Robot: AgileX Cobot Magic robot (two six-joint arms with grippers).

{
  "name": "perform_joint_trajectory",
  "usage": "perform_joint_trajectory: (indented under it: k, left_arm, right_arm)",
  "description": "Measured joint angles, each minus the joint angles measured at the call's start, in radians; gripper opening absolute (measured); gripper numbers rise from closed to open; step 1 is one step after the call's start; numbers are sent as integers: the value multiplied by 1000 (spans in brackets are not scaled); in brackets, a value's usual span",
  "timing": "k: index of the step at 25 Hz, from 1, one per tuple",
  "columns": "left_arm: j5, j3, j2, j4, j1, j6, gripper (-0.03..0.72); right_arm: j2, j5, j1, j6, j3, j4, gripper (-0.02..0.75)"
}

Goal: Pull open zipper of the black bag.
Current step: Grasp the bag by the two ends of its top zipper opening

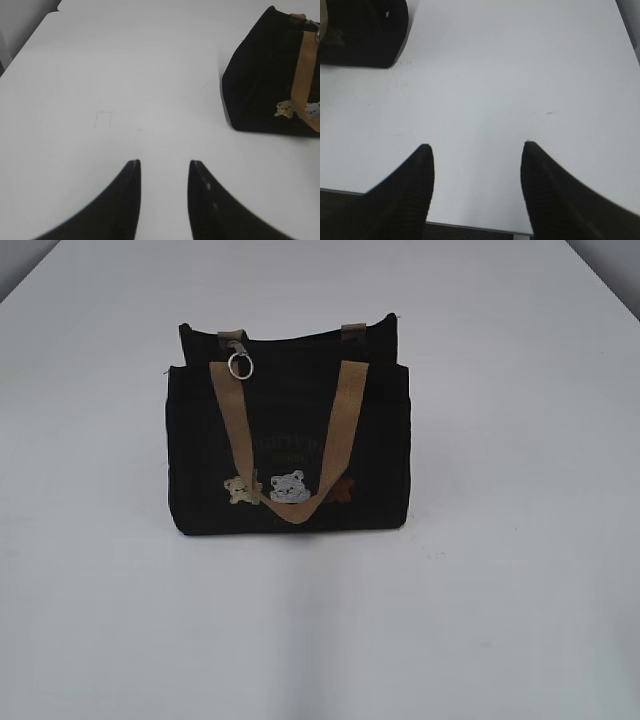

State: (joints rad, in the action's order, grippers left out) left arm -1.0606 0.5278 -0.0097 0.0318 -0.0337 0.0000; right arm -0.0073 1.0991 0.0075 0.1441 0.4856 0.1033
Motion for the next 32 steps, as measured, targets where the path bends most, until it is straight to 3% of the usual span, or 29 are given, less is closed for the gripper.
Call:
perform_joint_trajectory:
  k: [23,27,29,32]
  left_arm:
    - [0,0,0,0,0,0,246]
    - [22,6,18,54,0,9,246]
    - [111,15,68,141,0,96,246]
    - [295,20,206,275,0,354,260]
  right_arm:
    - [0,0,0,0,0,0,435]
    - [0,0,0,0,0,0,435]
    - [0,0,0,0,0,0,435]
    - [0,0,0,0,0,1,435]
